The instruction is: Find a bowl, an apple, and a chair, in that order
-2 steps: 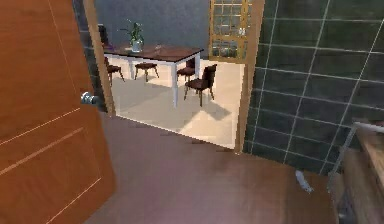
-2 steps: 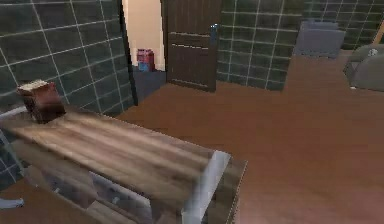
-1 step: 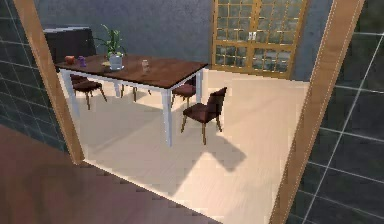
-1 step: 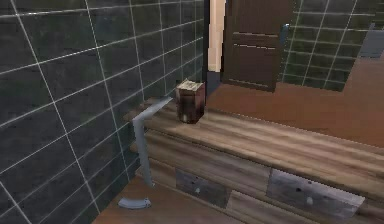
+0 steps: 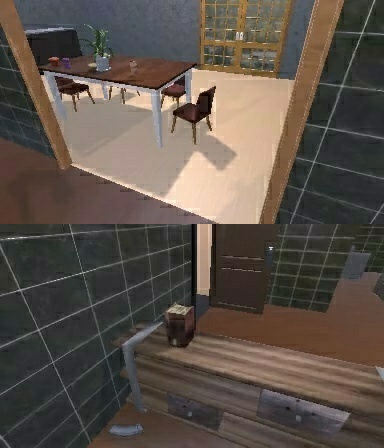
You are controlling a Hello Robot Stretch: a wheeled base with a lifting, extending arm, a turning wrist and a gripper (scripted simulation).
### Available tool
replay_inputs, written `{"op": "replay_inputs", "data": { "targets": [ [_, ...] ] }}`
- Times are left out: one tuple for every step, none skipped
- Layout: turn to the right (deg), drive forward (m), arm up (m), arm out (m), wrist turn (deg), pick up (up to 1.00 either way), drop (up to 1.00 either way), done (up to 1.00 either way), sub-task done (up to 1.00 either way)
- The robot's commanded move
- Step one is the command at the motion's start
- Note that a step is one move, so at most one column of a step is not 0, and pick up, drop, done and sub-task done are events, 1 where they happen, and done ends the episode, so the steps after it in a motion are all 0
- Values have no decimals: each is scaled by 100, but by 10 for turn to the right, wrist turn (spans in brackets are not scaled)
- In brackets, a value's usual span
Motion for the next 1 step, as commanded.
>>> {"op": "replay_inputs", "data": {
  "targets": [
    [0, 85, 0, 0, 0, 0, 0, 0, 0]
  ]
}}
